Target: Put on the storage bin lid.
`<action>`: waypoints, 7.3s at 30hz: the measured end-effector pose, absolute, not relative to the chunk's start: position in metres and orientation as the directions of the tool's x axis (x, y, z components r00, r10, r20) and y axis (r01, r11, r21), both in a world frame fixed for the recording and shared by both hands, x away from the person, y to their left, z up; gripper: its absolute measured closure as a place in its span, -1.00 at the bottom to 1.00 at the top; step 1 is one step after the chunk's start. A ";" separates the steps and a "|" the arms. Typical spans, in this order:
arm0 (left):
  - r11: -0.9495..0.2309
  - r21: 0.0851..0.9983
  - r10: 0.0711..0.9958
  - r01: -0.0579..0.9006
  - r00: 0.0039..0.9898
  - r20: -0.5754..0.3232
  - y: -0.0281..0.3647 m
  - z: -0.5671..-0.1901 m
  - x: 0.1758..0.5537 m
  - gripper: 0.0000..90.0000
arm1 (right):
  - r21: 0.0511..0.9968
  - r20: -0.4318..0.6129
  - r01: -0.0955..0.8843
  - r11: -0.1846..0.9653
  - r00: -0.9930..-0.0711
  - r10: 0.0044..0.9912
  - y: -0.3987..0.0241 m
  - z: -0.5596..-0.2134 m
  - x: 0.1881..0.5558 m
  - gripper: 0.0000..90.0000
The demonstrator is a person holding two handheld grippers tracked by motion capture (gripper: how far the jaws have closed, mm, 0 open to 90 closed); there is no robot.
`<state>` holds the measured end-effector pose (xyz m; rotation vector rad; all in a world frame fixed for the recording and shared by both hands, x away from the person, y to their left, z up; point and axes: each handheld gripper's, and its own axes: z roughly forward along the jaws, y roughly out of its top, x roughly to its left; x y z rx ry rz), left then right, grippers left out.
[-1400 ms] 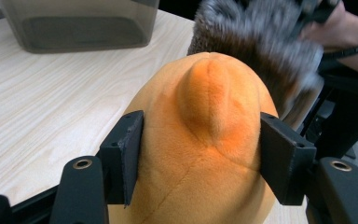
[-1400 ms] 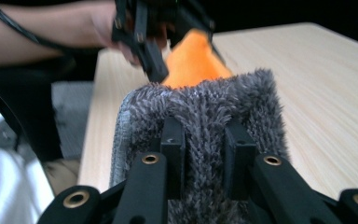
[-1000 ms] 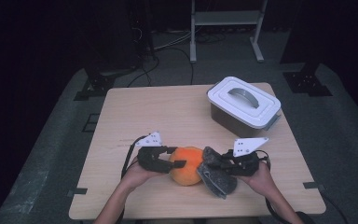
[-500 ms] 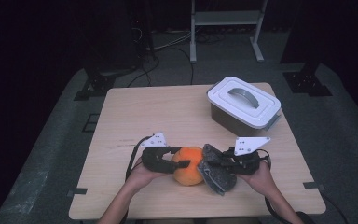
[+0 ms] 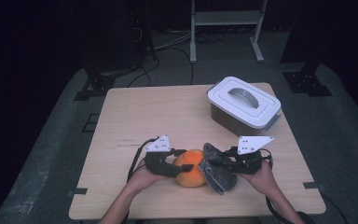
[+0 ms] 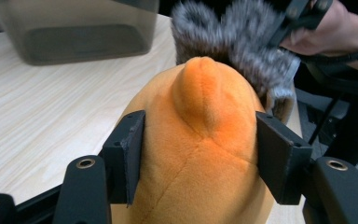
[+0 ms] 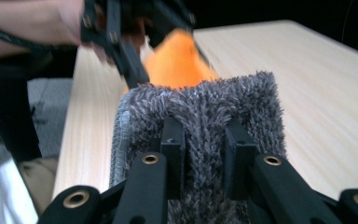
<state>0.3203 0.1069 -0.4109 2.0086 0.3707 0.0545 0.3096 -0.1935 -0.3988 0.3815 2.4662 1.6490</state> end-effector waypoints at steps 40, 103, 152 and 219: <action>-0.467 0.870 0.216 0.157 0.975 -0.060 0.102 -0.404 0.310 -0.40 | 0.911 0.092 0.171 0.376 -0.972 0.218 -0.183 -0.413 0.314 0.60; -0.437 0.868 0.256 0.237 0.958 -0.132 0.106 -0.423 0.325 -0.18 | 0.884 0.043 0.163 0.438 -0.962 0.271 -0.211 -0.410 0.318 0.62; -0.417 0.884 0.286 0.212 0.954 -0.094 0.110 -0.413 0.323 -0.57 | 0.864 0.058 0.162 0.476 -0.973 0.225 -0.208 -0.415 0.319 0.64; -0.461 0.867 0.265 0.191 0.962 -0.071 0.108 -0.392 0.314 -0.22 | 0.894 0.057 0.147 0.423 -0.974 0.218 -0.184 -0.413 0.317 0.66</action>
